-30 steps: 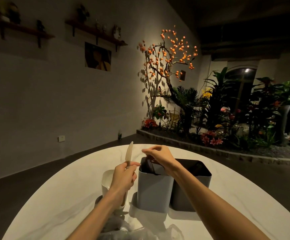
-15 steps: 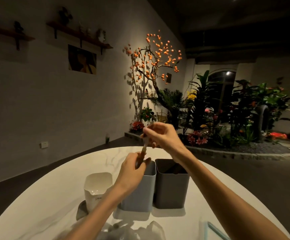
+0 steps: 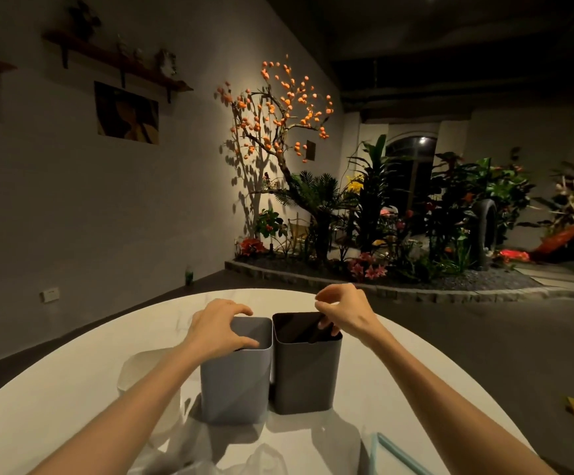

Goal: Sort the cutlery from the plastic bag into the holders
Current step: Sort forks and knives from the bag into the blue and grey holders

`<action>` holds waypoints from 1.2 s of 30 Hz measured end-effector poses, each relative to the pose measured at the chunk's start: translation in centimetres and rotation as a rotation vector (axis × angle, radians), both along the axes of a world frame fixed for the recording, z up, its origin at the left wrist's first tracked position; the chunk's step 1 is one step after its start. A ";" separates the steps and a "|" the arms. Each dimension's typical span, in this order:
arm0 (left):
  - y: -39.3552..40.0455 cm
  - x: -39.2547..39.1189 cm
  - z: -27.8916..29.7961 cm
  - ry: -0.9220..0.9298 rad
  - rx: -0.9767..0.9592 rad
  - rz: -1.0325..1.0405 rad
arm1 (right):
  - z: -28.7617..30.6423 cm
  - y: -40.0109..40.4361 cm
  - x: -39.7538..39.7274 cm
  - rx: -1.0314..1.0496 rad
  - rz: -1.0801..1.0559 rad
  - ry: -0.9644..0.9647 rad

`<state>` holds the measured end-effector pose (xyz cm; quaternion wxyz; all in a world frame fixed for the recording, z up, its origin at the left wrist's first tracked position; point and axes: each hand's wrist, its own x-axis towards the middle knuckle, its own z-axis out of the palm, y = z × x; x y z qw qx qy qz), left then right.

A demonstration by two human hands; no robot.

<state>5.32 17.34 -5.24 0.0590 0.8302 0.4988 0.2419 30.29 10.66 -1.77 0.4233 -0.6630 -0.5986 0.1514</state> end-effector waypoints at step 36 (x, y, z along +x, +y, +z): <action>-25.0 -8.9 -5.3 0.116 0.032 -0.071 | -8.8 -19.7 -13.4 -0.873 0.529 -0.491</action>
